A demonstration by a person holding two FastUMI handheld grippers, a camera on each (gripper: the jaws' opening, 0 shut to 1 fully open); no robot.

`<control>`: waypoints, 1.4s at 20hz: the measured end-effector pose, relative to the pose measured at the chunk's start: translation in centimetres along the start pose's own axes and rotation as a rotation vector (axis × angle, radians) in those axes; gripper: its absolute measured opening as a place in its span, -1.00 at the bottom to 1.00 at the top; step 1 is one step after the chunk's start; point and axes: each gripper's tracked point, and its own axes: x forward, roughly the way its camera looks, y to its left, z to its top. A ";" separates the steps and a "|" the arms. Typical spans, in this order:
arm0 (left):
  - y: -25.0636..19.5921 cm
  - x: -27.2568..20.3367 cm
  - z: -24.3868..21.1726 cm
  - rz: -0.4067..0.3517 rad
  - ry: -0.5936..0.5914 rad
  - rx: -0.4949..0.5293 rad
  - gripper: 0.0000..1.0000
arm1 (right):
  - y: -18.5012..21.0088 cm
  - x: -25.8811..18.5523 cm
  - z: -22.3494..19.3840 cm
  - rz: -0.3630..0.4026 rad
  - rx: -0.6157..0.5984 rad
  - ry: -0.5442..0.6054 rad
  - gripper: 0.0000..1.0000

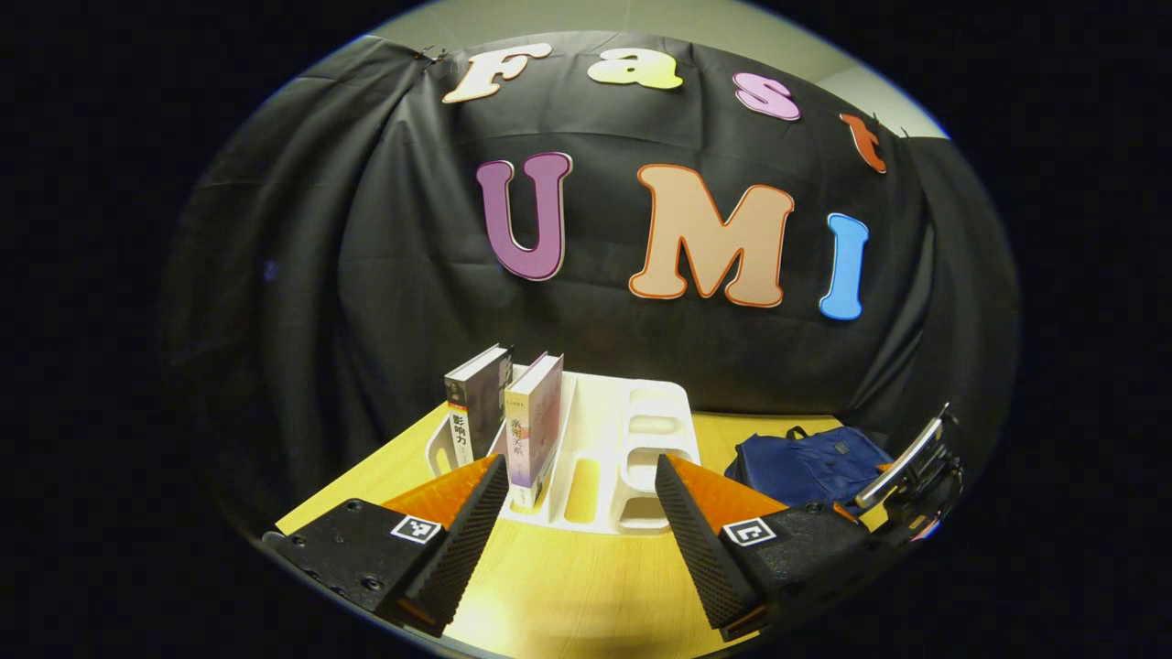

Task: Open the schoolbag, grab two books from the bookshelf and put them into the schoolbag.

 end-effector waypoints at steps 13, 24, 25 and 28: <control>2.5 0.3 -1.2 0.090 0.039 -0.027 0.91 | 3.6 2.3 -0.6 0.027 -0.357 -0.030 0.94; 1.6 1.5 -1.8 0.071 0.070 -0.030 0.92 | 3.1 6.9 0.5 -0.027 -0.239 0.008 0.31; 1.5 1.6 -1.9 0.068 0.074 -0.030 0.92 | 3.4 7.3 0.5 -0.024 -0.235 0.013 0.19; 1.2 2.1 -2.1 0.060 0.084 -0.025 0.91 | 4.6 8.9 -0.4 0.003 -0.223 0.038 -0.16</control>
